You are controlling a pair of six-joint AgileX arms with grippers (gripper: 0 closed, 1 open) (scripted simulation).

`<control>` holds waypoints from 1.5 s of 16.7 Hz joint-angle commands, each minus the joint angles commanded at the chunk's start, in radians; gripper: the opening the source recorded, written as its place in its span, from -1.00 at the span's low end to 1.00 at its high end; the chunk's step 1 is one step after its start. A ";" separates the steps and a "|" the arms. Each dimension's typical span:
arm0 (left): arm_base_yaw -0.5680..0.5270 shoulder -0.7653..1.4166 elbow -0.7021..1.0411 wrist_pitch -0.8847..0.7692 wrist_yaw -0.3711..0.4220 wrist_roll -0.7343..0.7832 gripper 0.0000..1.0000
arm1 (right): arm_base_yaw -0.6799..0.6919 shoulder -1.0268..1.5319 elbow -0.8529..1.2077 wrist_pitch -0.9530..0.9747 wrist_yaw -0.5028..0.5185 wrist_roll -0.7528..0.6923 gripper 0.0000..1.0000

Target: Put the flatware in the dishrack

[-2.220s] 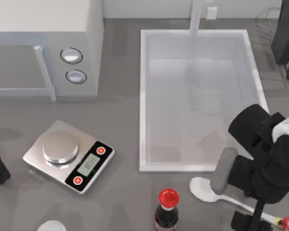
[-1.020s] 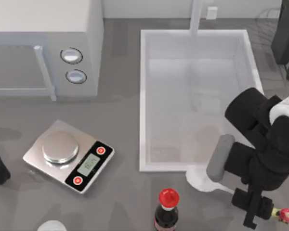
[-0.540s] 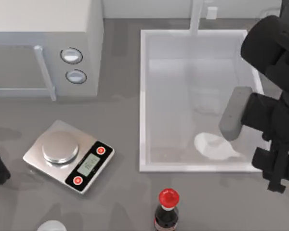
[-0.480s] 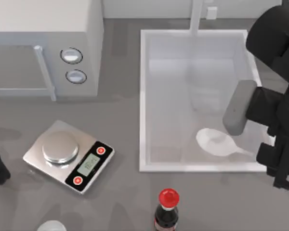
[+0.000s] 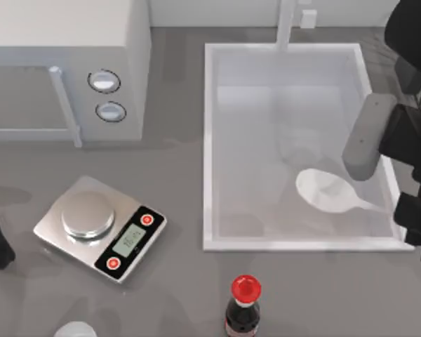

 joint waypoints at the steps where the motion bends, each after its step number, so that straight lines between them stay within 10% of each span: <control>1: 0.000 0.000 0.000 0.000 0.000 0.000 1.00 | -0.001 -0.001 0.000 0.001 -0.001 0.000 -1.00; 7: 0.000 0.000 0.000 0.000 0.000 0.000 1.00 | -0.200 -0.074 -0.029 0.208 -0.106 0.086 -1.00; 20: 0.000 0.000 0.000 0.000 0.000 0.000 1.00 | -1.104 -0.425 -0.259 1.246 -0.540 0.478 -1.00; 25: 0.000 0.000 0.000 0.000 0.000 0.000 1.00 | -1.212 -0.490 -0.288 1.357 -0.601 0.540 -1.00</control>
